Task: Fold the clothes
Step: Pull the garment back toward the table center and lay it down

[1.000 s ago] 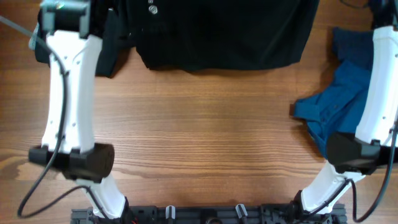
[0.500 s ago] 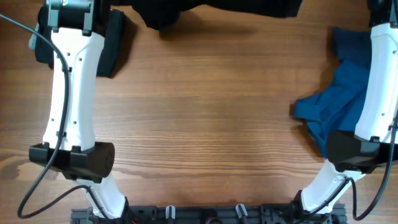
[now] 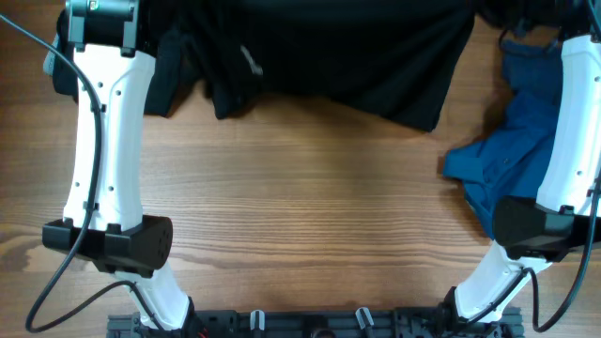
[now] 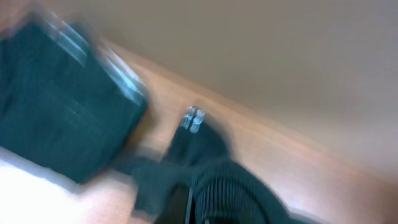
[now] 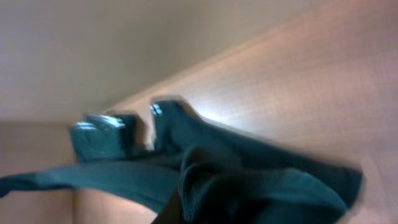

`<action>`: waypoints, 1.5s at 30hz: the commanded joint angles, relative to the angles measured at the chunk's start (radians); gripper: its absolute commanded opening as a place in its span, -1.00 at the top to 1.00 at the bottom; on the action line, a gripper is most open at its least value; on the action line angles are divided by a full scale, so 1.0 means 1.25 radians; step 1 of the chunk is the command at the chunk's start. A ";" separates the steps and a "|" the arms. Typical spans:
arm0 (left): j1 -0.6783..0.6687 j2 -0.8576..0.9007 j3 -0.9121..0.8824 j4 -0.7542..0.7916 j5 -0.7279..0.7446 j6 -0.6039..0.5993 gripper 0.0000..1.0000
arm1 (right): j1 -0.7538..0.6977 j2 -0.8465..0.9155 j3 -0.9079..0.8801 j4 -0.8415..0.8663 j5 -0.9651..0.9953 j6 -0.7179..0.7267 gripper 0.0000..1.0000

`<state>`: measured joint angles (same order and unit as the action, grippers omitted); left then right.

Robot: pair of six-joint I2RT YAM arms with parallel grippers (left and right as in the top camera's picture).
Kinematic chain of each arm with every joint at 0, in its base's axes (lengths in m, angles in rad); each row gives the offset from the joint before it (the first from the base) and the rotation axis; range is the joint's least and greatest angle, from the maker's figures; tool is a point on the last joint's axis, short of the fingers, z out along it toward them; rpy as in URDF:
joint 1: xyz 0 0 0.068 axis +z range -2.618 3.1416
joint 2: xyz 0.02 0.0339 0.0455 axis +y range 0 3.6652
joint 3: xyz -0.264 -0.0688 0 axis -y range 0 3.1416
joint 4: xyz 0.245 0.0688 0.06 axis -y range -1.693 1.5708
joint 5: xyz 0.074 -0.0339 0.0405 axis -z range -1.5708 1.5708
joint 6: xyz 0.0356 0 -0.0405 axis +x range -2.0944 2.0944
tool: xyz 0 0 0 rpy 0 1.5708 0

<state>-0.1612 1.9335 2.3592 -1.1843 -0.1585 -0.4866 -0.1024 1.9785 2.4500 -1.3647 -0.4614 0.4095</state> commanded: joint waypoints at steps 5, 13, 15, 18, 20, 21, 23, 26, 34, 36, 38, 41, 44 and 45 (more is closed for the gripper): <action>0.007 -0.016 0.008 -0.294 0.082 -0.067 0.92 | 0.050 -0.002 -0.016 -0.195 0.007 -0.214 0.91; 0.005 -0.020 0.005 -0.401 0.239 0.012 0.92 | 0.147 -0.025 -0.180 -0.195 0.067 -0.143 0.91; 0.005 -0.024 0.005 -0.401 0.288 0.037 0.92 | 0.166 -0.035 -0.210 -0.195 0.156 -0.096 0.91; -0.004 -0.035 -0.005 -0.401 0.303 0.051 0.92 | 0.188 -0.081 -0.237 -0.195 0.217 -0.071 0.91; -0.017 -0.050 -0.029 -0.401 0.303 0.051 0.92 | 0.201 -0.128 -0.250 -0.195 0.216 -0.074 0.91; -0.023 -0.057 -0.041 -0.401 0.302 0.051 0.92 | 0.205 -0.147 -0.256 -0.195 0.217 -0.074 0.91; -0.042 -0.091 -0.096 -0.401 0.277 0.051 0.92 | 0.216 -0.208 -0.290 -0.195 0.217 -0.073 0.91; -0.063 -0.152 -0.204 -0.400 0.213 0.035 0.92 | 0.222 -0.286 -0.368 -0.195 0.219 -0.073 0.86; -0.077 -0.309 -0.578 -0.354 0.229 -0.001 0.92 | 0.223 -0.432 -0.714 -0.107 0.212 -0.050 0.82; -0.077 -0.328 -0.649 -0.330 0.249 -0.001 0.92 | 0.223 -0.442 -0.796 -0.074 0.191 -0.049 0.82; -0.078 -0.338 -0.698 -0.312 0.275 0.000 0.92 | 0.223 -0.443 -0.868 -0.039 0.171 -0.049 0.84; -0.078 -0.344 -0.773 -0.287 0.295 -0.002 0.92 | 0.223 -0.443 -0.975 0.025 0.164 -0.024 0.85; -0.081 -0.344 -0.829 -0.271 0.334 -0.003 0.92 | 0.223 -0.443 -1.035 0.056 0.164 -0.004 0.88; -0.085 -0.344 -0.848 -0.263 0.337 -0.003 0.92 | 0.223 -0.443 -1.044 0.058 0.165 0.003 0.90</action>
<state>-0.2546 1.5280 1.3659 -1.5295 0.1967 -0.4774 0.1741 1.4448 1.1862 -1.3064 -0.2344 0.3702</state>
